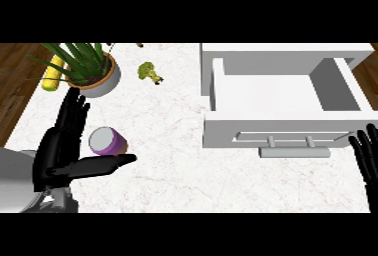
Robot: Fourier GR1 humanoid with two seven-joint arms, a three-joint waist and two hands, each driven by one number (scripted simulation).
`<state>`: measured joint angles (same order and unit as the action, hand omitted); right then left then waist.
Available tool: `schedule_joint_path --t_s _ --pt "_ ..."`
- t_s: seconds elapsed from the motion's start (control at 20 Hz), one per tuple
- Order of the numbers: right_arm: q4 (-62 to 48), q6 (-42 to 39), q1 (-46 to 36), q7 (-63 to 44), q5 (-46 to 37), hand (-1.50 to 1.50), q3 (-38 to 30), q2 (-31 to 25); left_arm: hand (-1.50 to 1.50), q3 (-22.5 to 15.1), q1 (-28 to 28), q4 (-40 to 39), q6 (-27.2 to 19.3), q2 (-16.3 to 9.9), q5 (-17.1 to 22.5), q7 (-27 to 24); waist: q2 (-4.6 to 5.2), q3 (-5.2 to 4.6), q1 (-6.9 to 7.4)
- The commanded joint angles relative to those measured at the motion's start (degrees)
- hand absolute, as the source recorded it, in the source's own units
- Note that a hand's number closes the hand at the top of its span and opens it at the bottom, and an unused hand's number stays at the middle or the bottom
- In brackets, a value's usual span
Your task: Pick up the can, place it into the drawer and close the drawer
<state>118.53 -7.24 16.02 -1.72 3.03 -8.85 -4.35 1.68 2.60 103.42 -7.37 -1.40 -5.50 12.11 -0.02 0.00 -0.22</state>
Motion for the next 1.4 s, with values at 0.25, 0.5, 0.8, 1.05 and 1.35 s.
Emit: schedule_joint_path --t_s 0.25,0.5,0.8,1.05,1.35 --pt "-0.64 -1.93 -3.61 -2.42 1.86 -1.5 -3.82 -0.89 -1.5 1.63 0.81 -3.95 -1.03 -0.67 -0.06 -2.28 -0.01 0.01 0.11" --pt "-3.96 -3.19 -1.36 2.17 0.7 -1.5 -3.58 0.47 -1.5 4.92 1.14 -13.37 0.14 -1.39 2.73 -10.37 0.01 0.01 0.04" --pt "-0.84 -1.33 -0.45 2.26 -3.52 -1.5 -0.2 3.47 -1.5 4.91 -2.1 -18.96 0.18 -0.85 2.32 -18.3 -0.01 0.0 0.09" --pt "-3.31 -2.03 -1.8 3.22 -2.84 -1.5 -2.2 2.73 -1.5 7.46 -0.64 -24.72 1.96 -3.2 3.81 -22.24 0.0 0.0 0.07" --pt "0.47 -0.44 -6.17 -4.55 -1.75 -1.5 -2.18 2.2 -1.5 8.57 -0.71 -31.54 3.75 -4.5 4.26 -27.1 0.02 -0.01 0.12"
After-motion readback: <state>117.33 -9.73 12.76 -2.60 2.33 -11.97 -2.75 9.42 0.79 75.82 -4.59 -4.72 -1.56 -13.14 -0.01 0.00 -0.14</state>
